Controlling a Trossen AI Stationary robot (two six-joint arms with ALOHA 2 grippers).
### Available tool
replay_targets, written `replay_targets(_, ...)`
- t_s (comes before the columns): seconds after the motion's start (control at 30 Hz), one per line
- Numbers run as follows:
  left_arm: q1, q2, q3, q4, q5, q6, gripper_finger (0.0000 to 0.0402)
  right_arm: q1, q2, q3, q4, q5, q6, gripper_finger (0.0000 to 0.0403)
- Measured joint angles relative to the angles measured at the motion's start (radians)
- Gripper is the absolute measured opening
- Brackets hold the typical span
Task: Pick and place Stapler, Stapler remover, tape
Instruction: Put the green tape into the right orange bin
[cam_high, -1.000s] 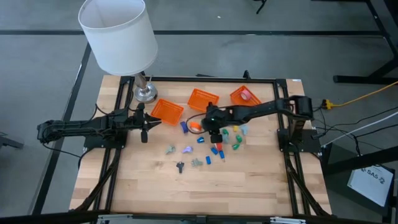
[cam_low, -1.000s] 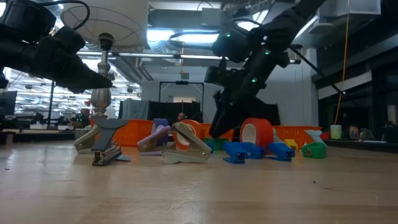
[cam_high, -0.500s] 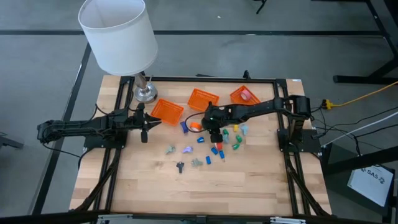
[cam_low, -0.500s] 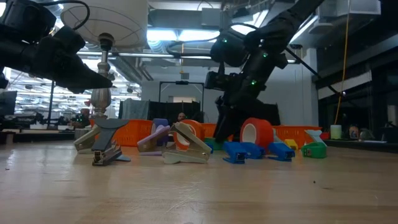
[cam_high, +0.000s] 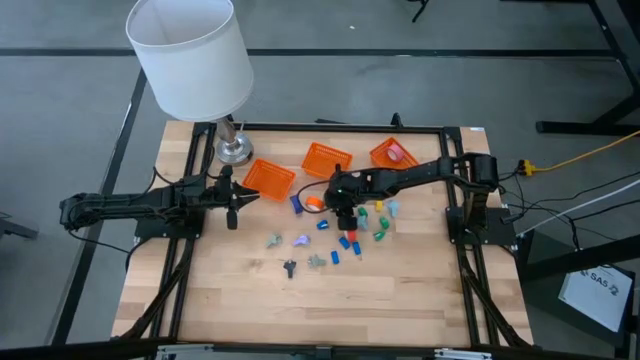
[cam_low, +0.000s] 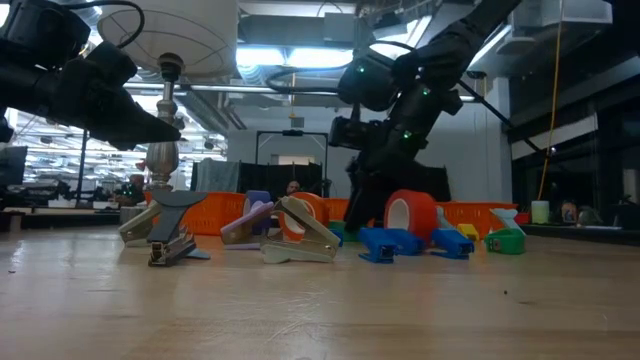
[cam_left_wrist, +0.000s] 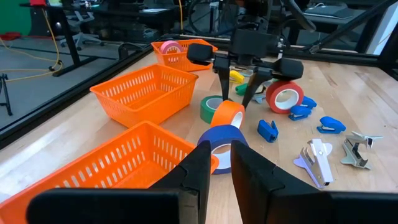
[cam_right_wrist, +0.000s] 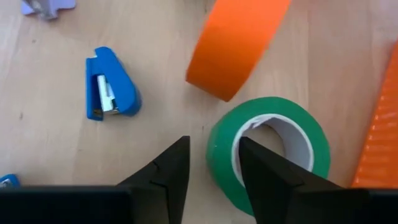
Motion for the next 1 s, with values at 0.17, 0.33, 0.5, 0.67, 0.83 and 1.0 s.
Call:
replay_targets(0.17,0.000,0.000,0.000,0.000,0.000,0.000,0.0059,-0.007,0.001,-0.001,0.001,-0.001,0.028,0.0072)
replay_targets(0.33,0.000,0.000,0.000,0.000,0.000,0.000,0.0059,-0.007,0.001,-0.001,0.003,0.000,0.028,0.0039)
replay_targets(0.5,0.000,0.000,0.000,0.000,0.000,0.000,0.0059,-0.025,-0.026,-0.007,-0.006,-0.130,0.022,0.0039)
replay_targets(0.67,0.000,0.000,0.000,0.000,0.000,0.000,0.0059,-0.056,-0.101,-0.005,-0.006,-0.292,0.020,0.0042)
replay_targets(0.83,0.000,0.000,0.000,0.000,0.000,0.000,0.0059,-0.089,-0.173,-0.004,-0.011,-0.404,0.017,0.0043)
replay_targets(1.0,0.000,0.000,0.000,0.000,0.000,0.000,0.0059,-0.113,-0.233,-0.004,-0.015,-0.550,-0.007,0.0043)
